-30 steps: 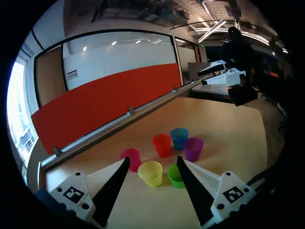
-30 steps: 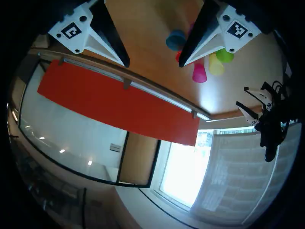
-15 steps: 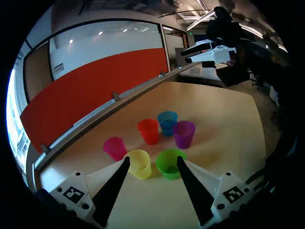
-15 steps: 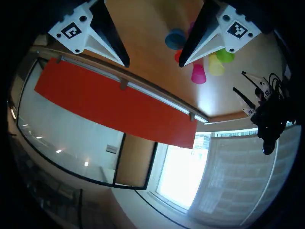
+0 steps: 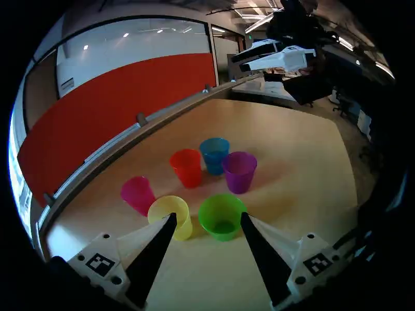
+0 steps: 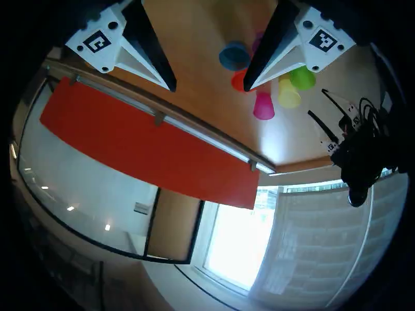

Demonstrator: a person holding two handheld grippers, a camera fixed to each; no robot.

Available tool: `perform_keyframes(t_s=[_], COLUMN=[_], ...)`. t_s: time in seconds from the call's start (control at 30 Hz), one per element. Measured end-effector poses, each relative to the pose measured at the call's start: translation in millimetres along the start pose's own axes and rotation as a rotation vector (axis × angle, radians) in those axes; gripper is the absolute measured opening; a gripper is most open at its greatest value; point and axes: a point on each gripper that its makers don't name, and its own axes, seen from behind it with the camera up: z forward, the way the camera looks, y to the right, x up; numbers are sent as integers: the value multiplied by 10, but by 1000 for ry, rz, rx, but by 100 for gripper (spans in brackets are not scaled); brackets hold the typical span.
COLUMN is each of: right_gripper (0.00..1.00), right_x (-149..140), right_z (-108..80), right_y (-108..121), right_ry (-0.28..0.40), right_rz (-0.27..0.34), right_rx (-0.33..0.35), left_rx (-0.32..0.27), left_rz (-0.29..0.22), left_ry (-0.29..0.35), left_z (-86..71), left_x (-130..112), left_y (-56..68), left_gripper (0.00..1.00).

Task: Pour water

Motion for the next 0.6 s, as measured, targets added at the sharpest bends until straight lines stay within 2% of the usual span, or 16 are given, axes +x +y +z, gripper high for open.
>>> perform_keyframes(t_s=[0.37,0.6], right_gripper=[100,100], right_x=[-83,-119], right_z=[89,134], right_y=[-58,-130], right_ry=[-49,-64], right_rz=[-16,-56], right_rx=[79,131], left_rx=[-34,-45], left_rz=[24,29], left_ry=[-39,-62], left_z=[125,223], left_x=[-98,-176], left_y=[56,81], left_gripper=[91,91])
